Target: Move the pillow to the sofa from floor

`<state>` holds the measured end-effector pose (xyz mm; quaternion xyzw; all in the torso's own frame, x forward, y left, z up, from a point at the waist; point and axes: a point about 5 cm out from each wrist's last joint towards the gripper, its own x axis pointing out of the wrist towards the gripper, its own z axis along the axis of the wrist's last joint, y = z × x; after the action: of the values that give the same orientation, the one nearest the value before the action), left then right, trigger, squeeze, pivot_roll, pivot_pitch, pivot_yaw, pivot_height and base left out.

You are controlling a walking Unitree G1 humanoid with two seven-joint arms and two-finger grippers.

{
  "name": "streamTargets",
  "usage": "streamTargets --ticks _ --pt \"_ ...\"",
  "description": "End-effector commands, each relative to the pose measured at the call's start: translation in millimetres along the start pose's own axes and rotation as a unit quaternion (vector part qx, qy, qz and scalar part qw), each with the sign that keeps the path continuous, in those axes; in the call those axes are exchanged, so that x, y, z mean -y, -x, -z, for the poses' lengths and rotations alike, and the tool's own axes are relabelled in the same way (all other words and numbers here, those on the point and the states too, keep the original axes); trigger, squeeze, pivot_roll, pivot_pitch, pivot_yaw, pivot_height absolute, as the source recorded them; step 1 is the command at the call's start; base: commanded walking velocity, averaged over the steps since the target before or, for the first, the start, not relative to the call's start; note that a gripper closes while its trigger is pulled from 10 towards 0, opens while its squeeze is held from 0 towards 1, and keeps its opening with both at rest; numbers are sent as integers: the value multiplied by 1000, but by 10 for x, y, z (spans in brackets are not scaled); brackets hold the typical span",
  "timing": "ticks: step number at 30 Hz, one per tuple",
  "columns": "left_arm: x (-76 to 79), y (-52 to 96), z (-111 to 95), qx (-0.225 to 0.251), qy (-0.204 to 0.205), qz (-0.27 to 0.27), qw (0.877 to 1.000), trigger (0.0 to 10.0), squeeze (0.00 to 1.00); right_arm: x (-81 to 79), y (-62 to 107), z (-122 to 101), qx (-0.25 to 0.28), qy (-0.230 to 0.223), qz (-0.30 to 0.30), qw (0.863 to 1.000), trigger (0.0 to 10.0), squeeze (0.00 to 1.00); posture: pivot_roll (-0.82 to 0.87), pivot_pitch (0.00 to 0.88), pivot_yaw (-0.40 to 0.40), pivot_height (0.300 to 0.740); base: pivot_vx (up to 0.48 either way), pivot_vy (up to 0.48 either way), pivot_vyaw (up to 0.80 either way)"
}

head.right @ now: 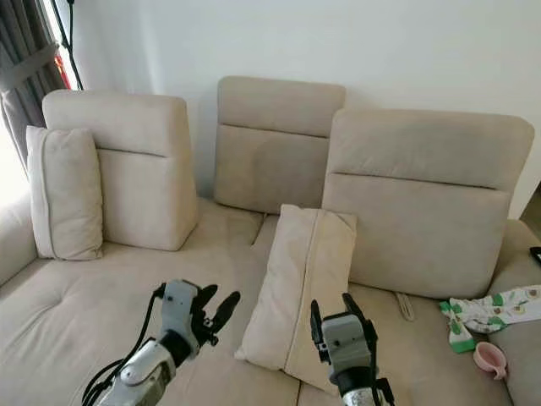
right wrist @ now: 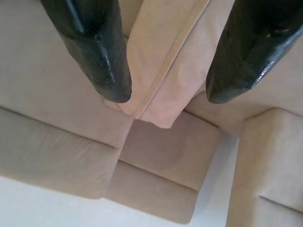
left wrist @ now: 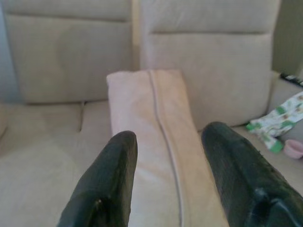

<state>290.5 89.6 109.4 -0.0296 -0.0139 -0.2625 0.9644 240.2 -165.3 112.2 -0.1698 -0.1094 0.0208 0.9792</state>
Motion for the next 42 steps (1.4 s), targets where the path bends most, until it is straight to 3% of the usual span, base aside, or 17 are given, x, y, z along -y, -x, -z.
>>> streamTargets --ticks 1,2,5,11,19,25,31,42 --pt "0 41 19 -8 0 7 1000 10000 0 51 54 24 -1 14 9 1000 10000 0 -17 0 6 740 0 0 0" --pt "-19 104 54 -17 6 5 1000 10000 0 113 132 73 -6 48 21 999 10000 0 -12 0 7 740 0 0 0" --pt "-23 118 60 -19 8 4 1000 10000 0 127 148 82 -7 55 24 998 10000 0 -12 0 7 740 0 0 0" --pt "-51 220 117 -34 5 8 999 10000 0 154 216 155 -25 15 23 999 10000 0 -10 0 15 740 0 0 0" --pt "-69 261 134 -41 4 6 999 10000 0 149 267 141 -20 10 26 999 10000 0 -10 0 18 740 0 0 0" --pt "-100 377 160 -43 16 -12 999 10000 0 247 371 107 -11 11 41 999 10000 0 -13 0 26 740 0 0 0" --pt "-100 426 200 -48 35 -28 998 10000 0 214 373 106 -12 1 40 999 10000 0 -19 0 30 740 0 0 0" --pt "-89 447 267 -71 31 -29 997 10000 0 146 328 108 -10 -13 25 1000 10000 0 -1 0 22 740 0 0 0"
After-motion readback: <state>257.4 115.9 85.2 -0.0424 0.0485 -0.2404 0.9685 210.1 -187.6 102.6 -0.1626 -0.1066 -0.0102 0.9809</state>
